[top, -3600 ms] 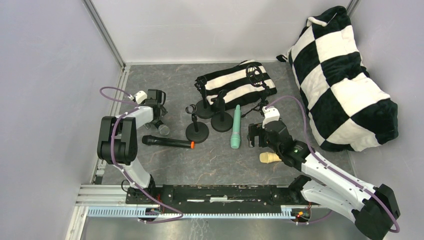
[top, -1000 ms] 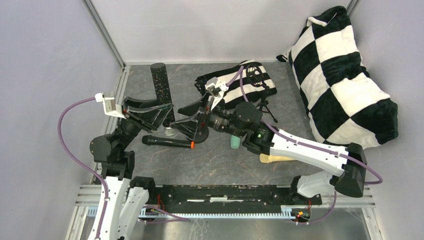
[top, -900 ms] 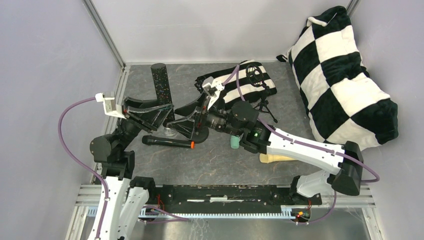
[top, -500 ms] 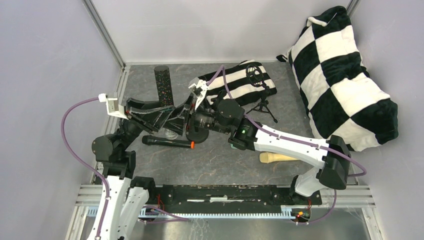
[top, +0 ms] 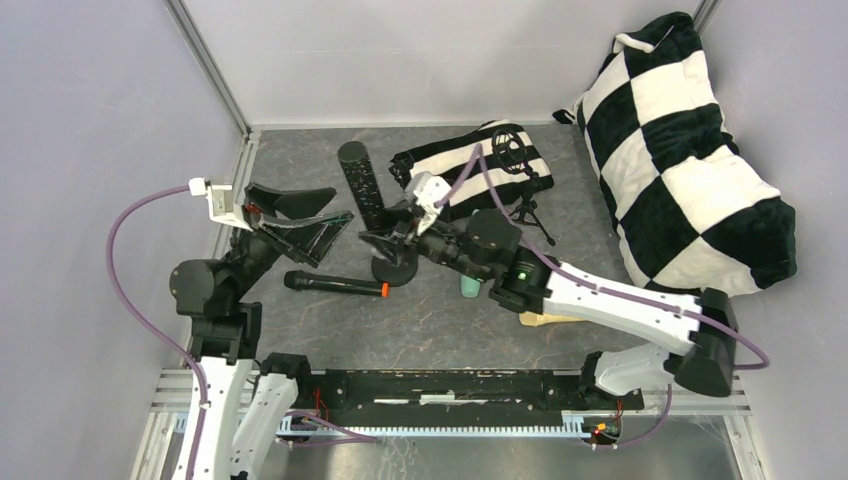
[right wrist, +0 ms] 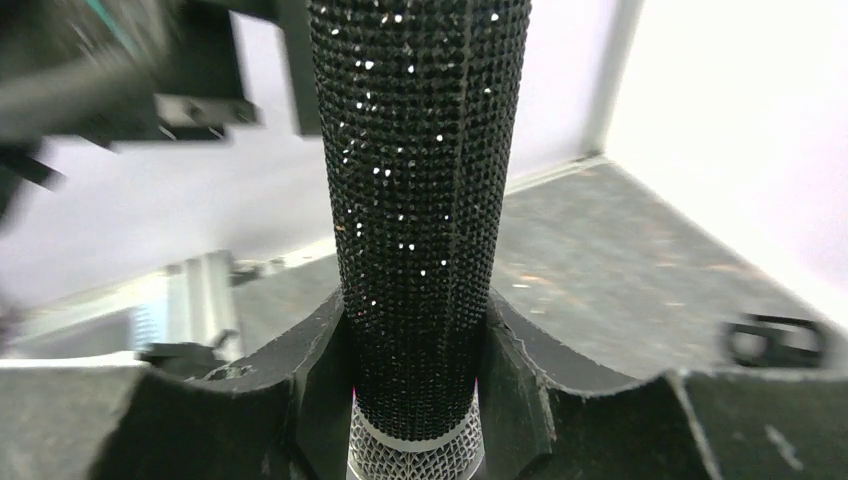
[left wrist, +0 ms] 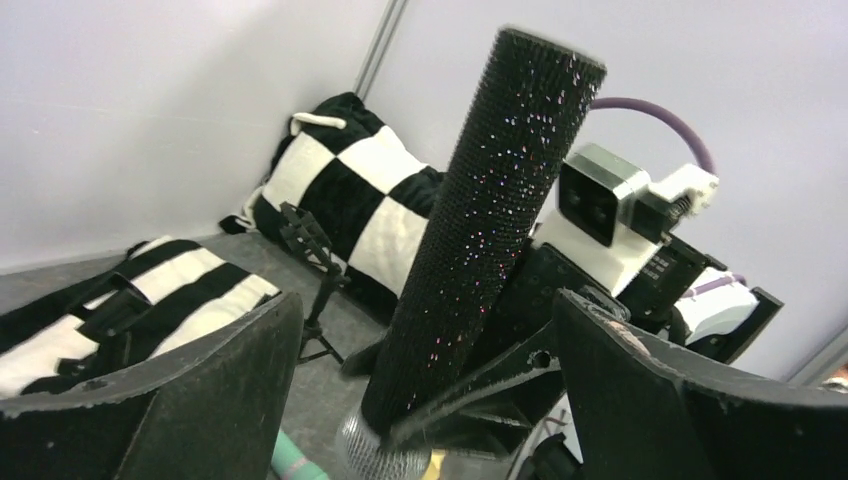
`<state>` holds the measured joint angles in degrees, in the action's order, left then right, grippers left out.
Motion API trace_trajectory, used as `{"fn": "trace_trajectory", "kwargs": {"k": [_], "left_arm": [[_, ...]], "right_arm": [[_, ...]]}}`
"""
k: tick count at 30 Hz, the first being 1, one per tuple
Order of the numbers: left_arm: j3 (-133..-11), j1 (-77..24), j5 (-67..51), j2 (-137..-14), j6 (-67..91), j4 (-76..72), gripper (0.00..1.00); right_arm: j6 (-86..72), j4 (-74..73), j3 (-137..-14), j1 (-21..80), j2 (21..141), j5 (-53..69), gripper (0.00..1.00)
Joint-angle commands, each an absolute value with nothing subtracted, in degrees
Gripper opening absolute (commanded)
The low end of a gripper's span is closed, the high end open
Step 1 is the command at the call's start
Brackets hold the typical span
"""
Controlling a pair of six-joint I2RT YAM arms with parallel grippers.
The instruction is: Attach the microphones to the stand
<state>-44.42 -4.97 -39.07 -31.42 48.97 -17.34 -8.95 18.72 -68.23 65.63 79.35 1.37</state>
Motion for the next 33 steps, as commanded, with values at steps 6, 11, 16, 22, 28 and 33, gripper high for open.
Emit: {"fn": "trace_trajectory", "kwargs": {"k": [6, 11, 16, 22, 28, 33], "left_arm": [[-64.6, -5.0, -38.6, -36.5, 30.5, 7.9, 1.0], [-74.2, -5.0, -42.0, -43.3, 27.6, 15.5, 0.99], [-82.3, -6.8, -41.0, -50.7, 22.6, 24.3, 0.92], [-86.6, -17.8, -24.4, -57.3, 14.4, 31.6, 0.88], [-91.6, -45.7, -0.6, -66.2, 6.3, 34.5, 0.9], [-95.2, -50.4, -1.0, -69.7, 4.8, 34.1, 0.92]], "right_arm": [[42.9, 23.4, -54.3, 65.7, 63.7, -14.8, 0.0], [66.3, 20.1, -51.9, 65.7, 61.8, -23.7, 0.0], [81.5, 20.0, -49.4, 65.7, 60.8, -28.8, 0.0], [82.7, 16.5, -49.2, 65.6, 57.4, -32.2, 0.0], [82.9, 7.9, -47.7, 65.6, 52.3, -31.7, 0.02], [84.0, 6.7, -44.3, 65.6, 48.0, -31.7, 0.0]]}}
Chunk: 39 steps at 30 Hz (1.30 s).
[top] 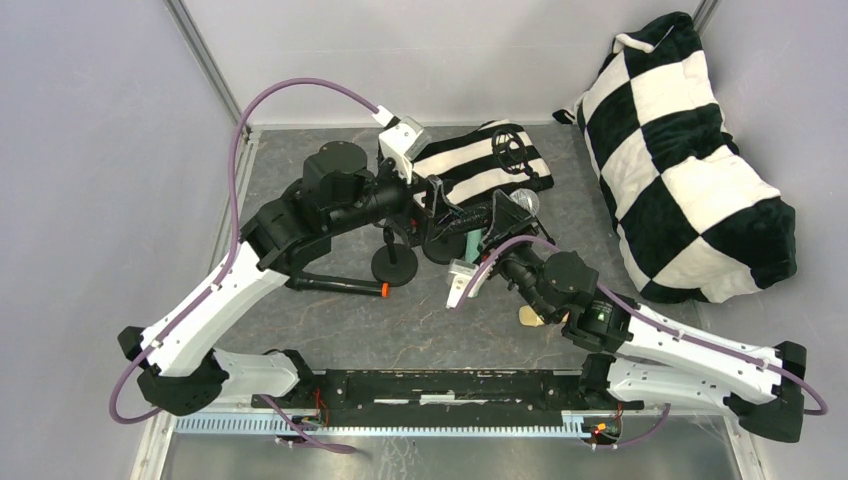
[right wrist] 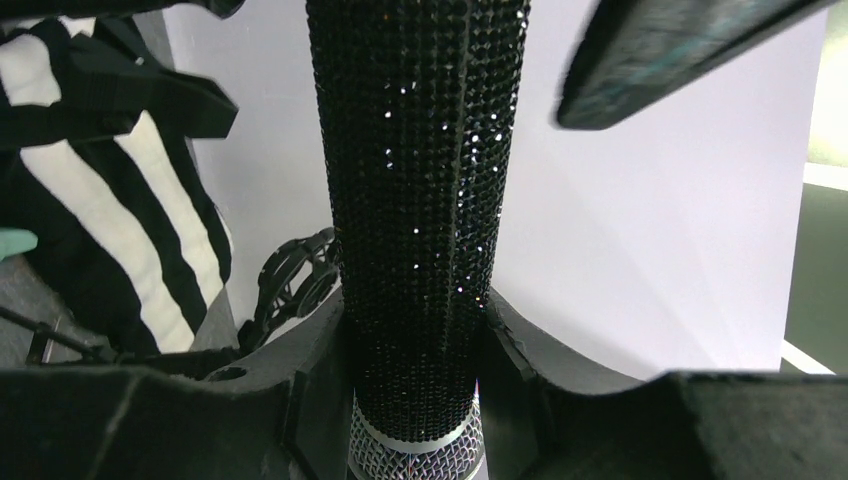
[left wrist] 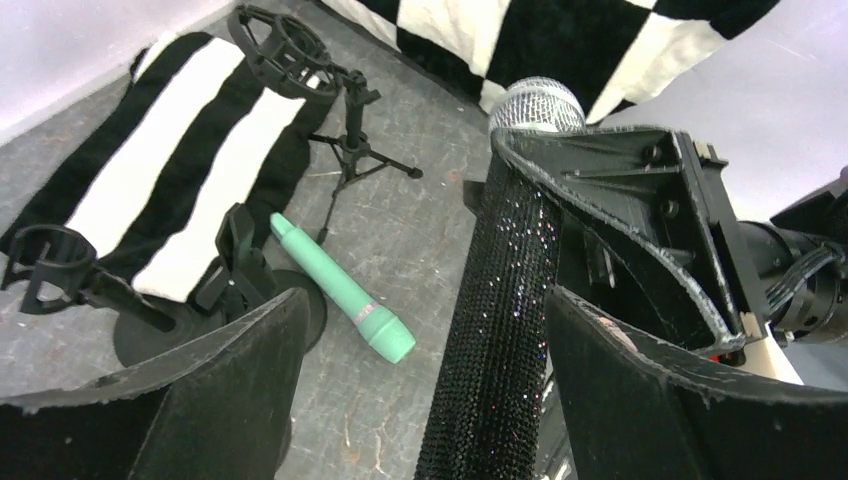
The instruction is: Attach the microphones to the stand
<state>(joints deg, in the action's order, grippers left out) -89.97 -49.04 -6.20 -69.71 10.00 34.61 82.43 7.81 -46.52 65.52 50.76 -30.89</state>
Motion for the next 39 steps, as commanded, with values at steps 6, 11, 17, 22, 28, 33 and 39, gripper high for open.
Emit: {"fn": "trace_trajectory", "kwargs": {"k": [6, 11, 17, 22, 28, 33, 39], "left_arm": [[-95.2, -50.7, -6.0, -71.0, 6.3, 33.2, 0.93], [-94.1, -50.7, -5.9, -70.9, 6.8, 33.2, 0.94], [-93.7, -50.6, -6.5, -72.1, 7.2, 33.1, 0.95], [-93.5, -50.7, -9.4, -73.3, 7.1, 32.7, 0.95], [-93.0, -50.6, -15.0, -74.4, 6.2, 32.8, 0.95], [-92.5, -50.7, -15.9, -76.1, 4.2, 34.2, 0.95], [-91.5, -50.7, -13.4, -77.9, 0.8, 36.2, 0.95]], "right_arm": [[87.5, 6.8, -41.2, 65.7, 44.4, -32.8, 0.0], [91.7, 8.7, -40.0, 65.7, 43.0, -35.0, 0.0], [95.8, 13.1, -38.9, 65.7, 43.7, -36.9, 0.0], [97.4, 14.3, -38.5, 65.6, 44.2, -37.9, 0.0], [100.7, 18.8, -37.4, 65.7, 44.0, -37.6, 0.01], [102.3, 20.4, -38.2, 65.7, 45.3, -37.3, 0.02], [103.3, 21.3, -39.2, 65.6, 45.8, -36.9, 0.02]]}}
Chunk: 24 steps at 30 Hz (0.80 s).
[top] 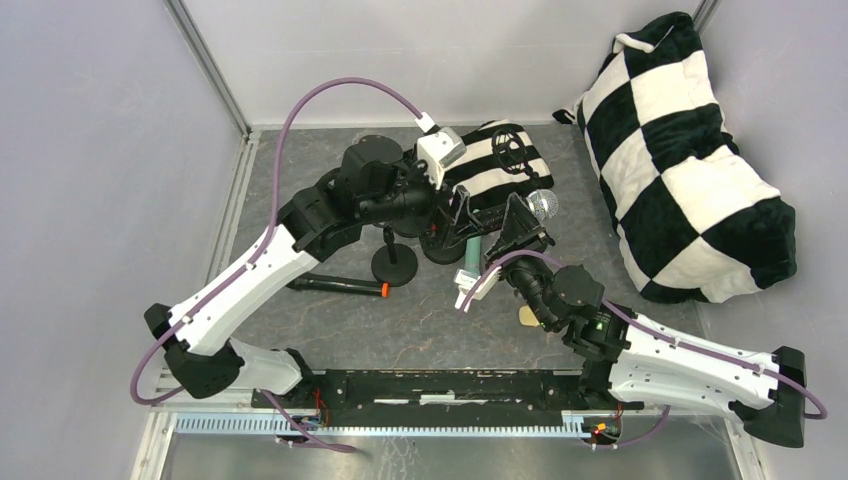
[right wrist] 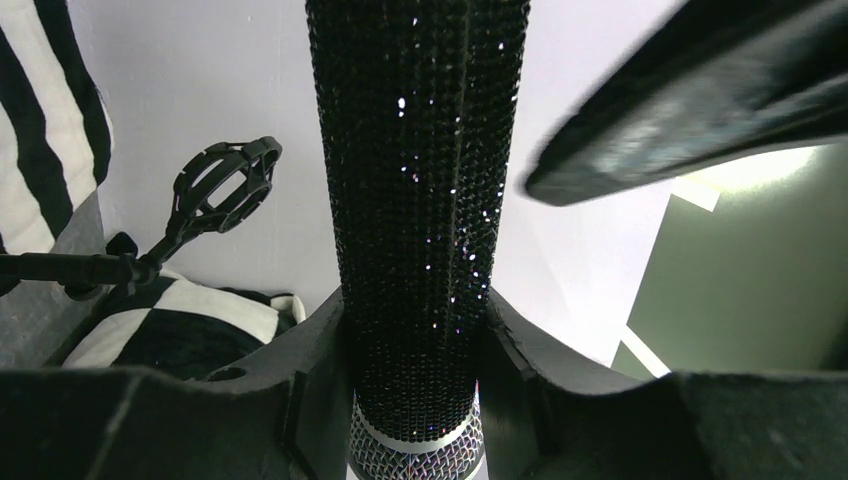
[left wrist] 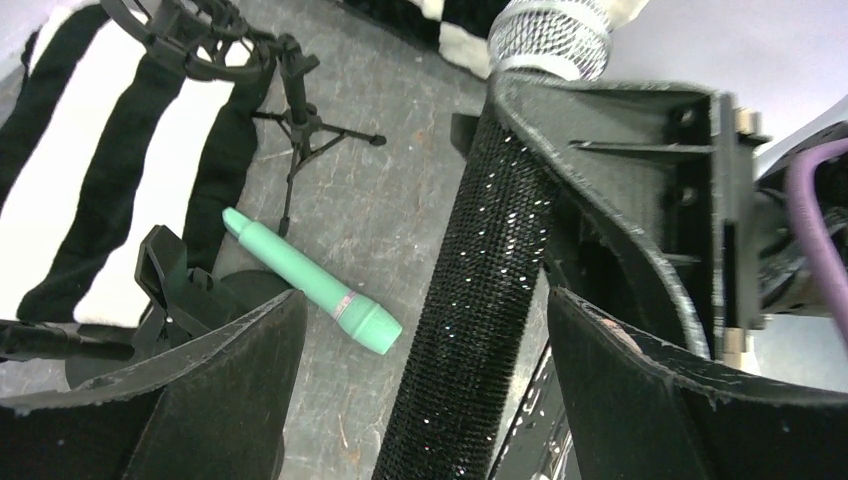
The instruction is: Attach the microphones to the stand
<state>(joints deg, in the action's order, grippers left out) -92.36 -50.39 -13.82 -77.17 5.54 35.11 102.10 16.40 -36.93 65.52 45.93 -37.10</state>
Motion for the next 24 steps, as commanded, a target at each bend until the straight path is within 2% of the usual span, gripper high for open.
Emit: {"fn": "trace_trajectory", "kwargs": {"k": [1, 5, 9, 12, 14, 17, 19, 24], "left_arm": [[-91.2, -50.7, -12.5, -78.0, 0.4, 36.3, 0.95], [-90.4, -50.7, -10.8, -78.5, -2.2, 37.3, 0.92], [-89.8, -50.7, -11.9, -78.7, -2.9, 37.3, 0.79], [-89.3, -50.7, -13.8, -78.9, -3.3, 37.0, 0.74], [-89.0, -50.7, -15.1, -79.1, -3.6, 36.9, 0.74], [-88.8, -50.7, -16.2, -79.2, -3.5, 36.7, 0.82], [-88.5, -50.7, -16.4, -79.1, -3.4, 36.6, 0.81], [-88.3, -50.7, -17.0, -79.3, -3.5, 36.6, 0.54]], "right_arm": [[103.3, 21.5, -39.3, 65.7, 45.7, -36.6, 0.01], [103.1, 21.8, -39.4, 65.7, 45.6, -34.9, 0.03], [102.5, 22.6, -39.0, 65.7, 45.7, -33.7, 0.03], [102.3, 24.1, -38.9, 65.7, 46.1, -33.6, 0.04], [102.2, 25.1, -38.9, 65.6, 46.5, -33.7, 0.04], [102.0, 25.7, -39.0, 65.7, 46.9, -33.7, 0.05], [101.7, 25.7, -39.0, 65.7, 46.9, -33.4, 0.05], [101.0, 26.5, -38.8, 65.6, 47.1, -33.1, 0.09]]}}
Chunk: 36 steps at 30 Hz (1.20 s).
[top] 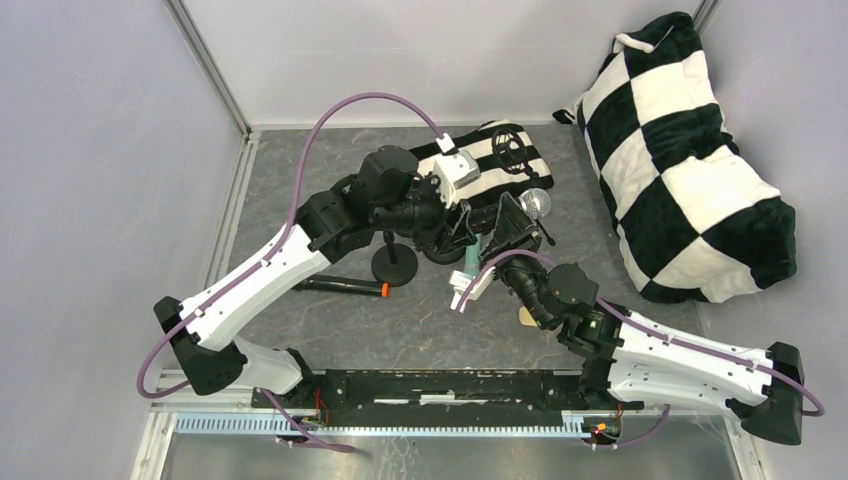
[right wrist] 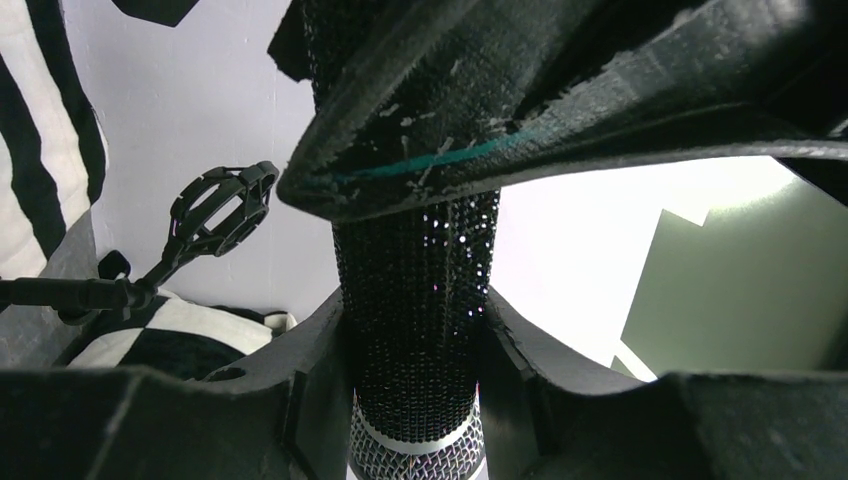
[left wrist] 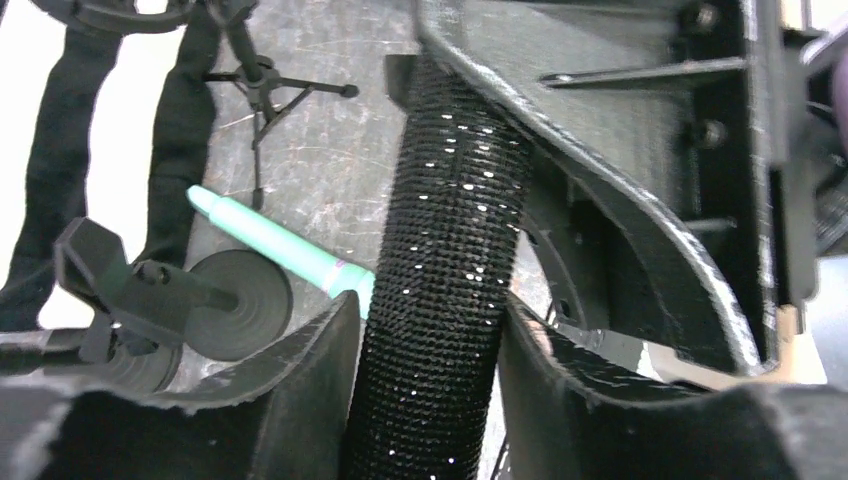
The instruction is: Attach the microphones to the stand
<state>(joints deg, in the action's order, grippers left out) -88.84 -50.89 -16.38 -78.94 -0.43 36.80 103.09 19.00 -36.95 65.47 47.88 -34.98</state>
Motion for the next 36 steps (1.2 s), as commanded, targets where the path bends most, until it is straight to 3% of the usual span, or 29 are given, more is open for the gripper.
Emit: {"fn": "trace_trajectory", "kwargs": {"k": [1, 4, 6, 9, 12, 14, 23, 28, 33, 36], "left_arm": [[-88.3, -50.7, -17.2, -79.4, -3.4, 36.6, 0.44], [-88.3, -50.7, -17.6, -79.8, -3.0, 36.6, 0.18], [-88.3, -50.6, -16.9, -80.0, -2.8, 36.6, 0.04], [-88.1, -50.6, -14.0, -79.8, -2.2, 35.9, 0.02], [-87.1, -50.6, -10.2, -79.1, -1.1, 34.4, 0.02], [-86.5, -50.4, -8.2, -78.6, -0.4, 33.3, 0.02], [-82.5, -46.0, -1.3, -74.0, 3.3, 25.5, 0.02], [-76.9, -45.4, -4.2, -68.4, 4.9, 16.2, 0.02], [-74.0, -45.4, -6.5, -65.5, 6.9, 10.1, 0.02], [-73.1, -45.3, -7.6, -64.9, 7.9, 8.0, 0.02]], "right_arm": [[100.9, 26.5, -38.8, 65.7, 47.1, -33.1, 0.09], [100.0, 26.6, -38.8, 65.7, 47.0, -33.1, 0.15], [99.4, 26.3, -38.8, 65.7, 46.8, -33.0, 0.26], [98.2, 24.5, -38.8, 65.6, 46.2, -33.0, 0.58], [96.4, 21.8, -39.2, 65.7, 45.4, -33.5, 0.76], [95.5, 20.6, -39.0, 65.6, 44.6, -33.7, 0.82], [87.6, 20.4, -36.4, 65.6, 37.7, -32.6, 0.86], [51.8, 28.8, -37.5, 65.6, 34.5, -38.6, 0.84], [18.0, 17.6, -44.3, 64.8, 38.9, -47.2, 0.84], [3.6, 12.8, -47.5, 60.2, 41.0, -41.3, 0.83]]}}
